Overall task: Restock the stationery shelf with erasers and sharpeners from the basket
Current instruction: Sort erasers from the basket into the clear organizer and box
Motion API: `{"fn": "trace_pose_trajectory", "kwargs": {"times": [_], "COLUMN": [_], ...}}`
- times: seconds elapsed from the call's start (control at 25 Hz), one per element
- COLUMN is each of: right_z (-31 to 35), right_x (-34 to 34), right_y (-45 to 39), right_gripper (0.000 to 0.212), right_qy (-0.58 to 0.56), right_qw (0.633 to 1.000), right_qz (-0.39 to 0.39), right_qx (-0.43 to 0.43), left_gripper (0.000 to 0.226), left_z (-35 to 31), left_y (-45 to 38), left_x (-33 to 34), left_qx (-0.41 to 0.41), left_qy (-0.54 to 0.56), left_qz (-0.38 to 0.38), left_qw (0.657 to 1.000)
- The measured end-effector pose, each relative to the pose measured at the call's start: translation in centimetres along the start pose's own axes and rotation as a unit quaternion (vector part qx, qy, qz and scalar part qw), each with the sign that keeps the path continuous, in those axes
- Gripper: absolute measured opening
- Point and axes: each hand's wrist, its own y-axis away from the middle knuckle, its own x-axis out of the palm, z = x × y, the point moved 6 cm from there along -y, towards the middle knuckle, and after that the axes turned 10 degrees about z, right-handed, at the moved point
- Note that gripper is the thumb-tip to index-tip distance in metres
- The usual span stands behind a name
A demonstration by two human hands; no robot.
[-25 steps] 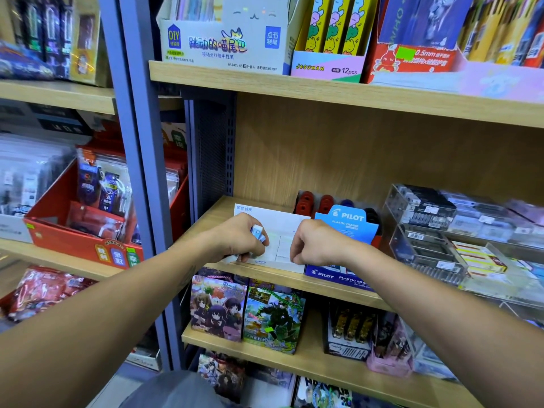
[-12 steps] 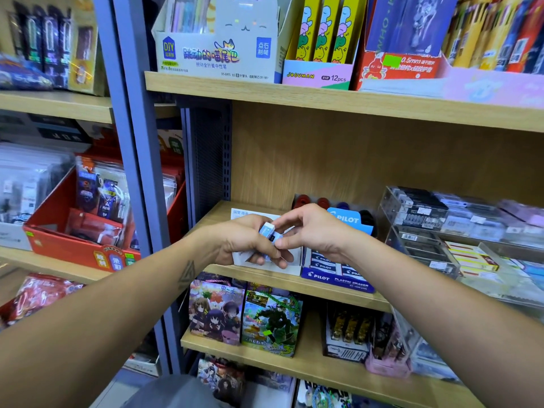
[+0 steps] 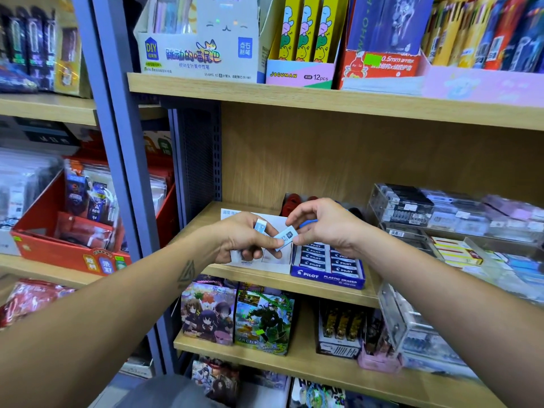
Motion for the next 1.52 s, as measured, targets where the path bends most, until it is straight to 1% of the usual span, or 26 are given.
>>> {"fn": "trace_pose_trajectory", "kwargs": {"times": [0.08,0.16,0.28,0.4,0.48,0.6,0.68,0.72,0.84,0.92,1.04,1.12,1.16,1.24,1.36,1.52], "right_z": [0.0,0.3,1.4,1.6,1.3,-0.3,-2.3,-3.3,-5.7,-6.8,-7.9,-8.1,-8.2,-8.4,-8.5,-8.7], "right_x": [-0.5,-1.4,-3.7,-6.8,-9.5,-13.7,-17.0,-18.6,-23.2,-25.3,-27.3,-27.7,-27.6,-27.1,-26.0,-25.2], "right_y": [0.4,1.1,2.8,5.9,8.3,11.4,13.4,14.4,17.1,18.4,18.9,18.0,17.2,15.5,13.2,11.8], "right_gripper": [0.035,0.036,0.029,0.025,0.024,0.023,0.023,0.024,0.024,0.021,0.017,0.015,0.014,0.015,0.018,0.009], "right_qy": [0.006,0.031,0.146,0.196,0.210,0.235,0.218,0.201,0.193,0.203,0.205,0.197,0.193,0.184,0.210,0.257], "right_qw": [1.000,0.999,0.989,0.979,0.975,0.962,0.959,0.957,0.935,0.918,0.911,0.917,0.922,0.928,0.927,0.917], "right_qz": [0.002,0.000,-0.009,-0.032,-0.065,-0.135,-0.183,-0.208,-0.291,-0.325,-0.329,-0.314,-0.305,-0.292,-0.277,-0.272], "right_qx": [-0.006,-0.015,-0.035,-0.039,-0.037,-0.024,0.005,0.019,0.067,0.105,0.142,0.143,0.142,0.144,0.144,0.139], "left_gripper": [0.036,0.034,0.032,0.020,0.020,0.024,0.032,0.034,0.021,0.016,0.016,0.012,0.011,0.011,0.020,0.021], "left_z": [-0.4,-1.4,-3.7,-6.7,-8.7,-11.2,-12.8,-13.4,-14.8,-15.8,-17.5,-18.3,-18.5,-18.4,-17.7,-17.3], "left_y": [-0.2,-0.5,-0.9,-1.9,-3.1,-5.4,-7.3,-8.2,-10.7,-11.9,-13.6,-14.4,-14.9,-15.5,-16.3,-16.7], "left_x": [0.1,0.6,2.3,5.6,8.1,11.6,13.7,14.5,17.0,18.1,19.1,19.3,19.4,19.4,18.9,18.3], "left_qx": [0.017,0.036,0.063,0.077,0.082,0.098,0.093,0.077,0.027,0.034,0.081,0.114,0.129,0.147,0.135,0.142], "left_qy": [0.003,0.011,0.028,0.034,0.008,-0.007,-0.010,0.004,0.087,0.079,-0.024,-0.084,-0.095,-0.093,-0.066,-0.022], "left_qz": [-0.020,-0.016,0.014,0.054,0.054,0.031,0.010,0.010,0.064,0.065,0.004,-0.025,-0.032,-0.039,-0.053,-0.065], "left_qw": [1.000,0.999,0.998,0.995,0.995,0.995,0.996,0.997,0.994,0.994,0.996,0.990,0.986,0.984,0.987,0.988]}}
